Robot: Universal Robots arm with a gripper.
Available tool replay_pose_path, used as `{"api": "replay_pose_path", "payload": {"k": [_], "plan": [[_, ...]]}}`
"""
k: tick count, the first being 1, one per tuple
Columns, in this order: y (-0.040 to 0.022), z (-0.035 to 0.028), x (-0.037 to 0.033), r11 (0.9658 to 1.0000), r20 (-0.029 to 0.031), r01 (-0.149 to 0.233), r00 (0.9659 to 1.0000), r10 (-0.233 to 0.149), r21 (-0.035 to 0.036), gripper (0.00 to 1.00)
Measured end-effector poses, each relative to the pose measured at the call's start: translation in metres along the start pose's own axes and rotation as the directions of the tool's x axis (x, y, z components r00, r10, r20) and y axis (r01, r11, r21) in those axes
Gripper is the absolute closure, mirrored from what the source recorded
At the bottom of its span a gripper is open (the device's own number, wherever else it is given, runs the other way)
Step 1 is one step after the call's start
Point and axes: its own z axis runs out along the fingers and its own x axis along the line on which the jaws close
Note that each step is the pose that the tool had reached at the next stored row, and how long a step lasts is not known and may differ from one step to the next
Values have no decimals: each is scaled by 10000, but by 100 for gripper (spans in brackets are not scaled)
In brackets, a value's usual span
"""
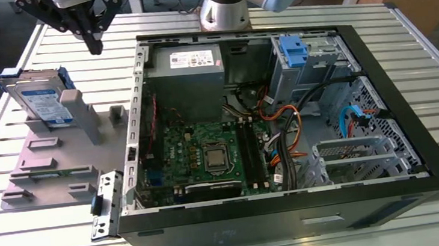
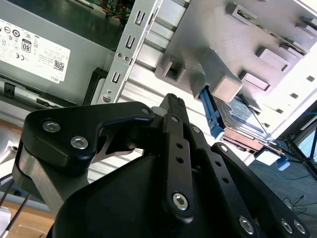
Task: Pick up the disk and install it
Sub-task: 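Reach for the disk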
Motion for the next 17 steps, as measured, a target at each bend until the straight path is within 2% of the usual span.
{"api": "replay_pose_path", "payload": {"k": [17], "plan": [[-3, -1, 45, 10000, 0, 0, 10000, 0, 7, 89]]}}
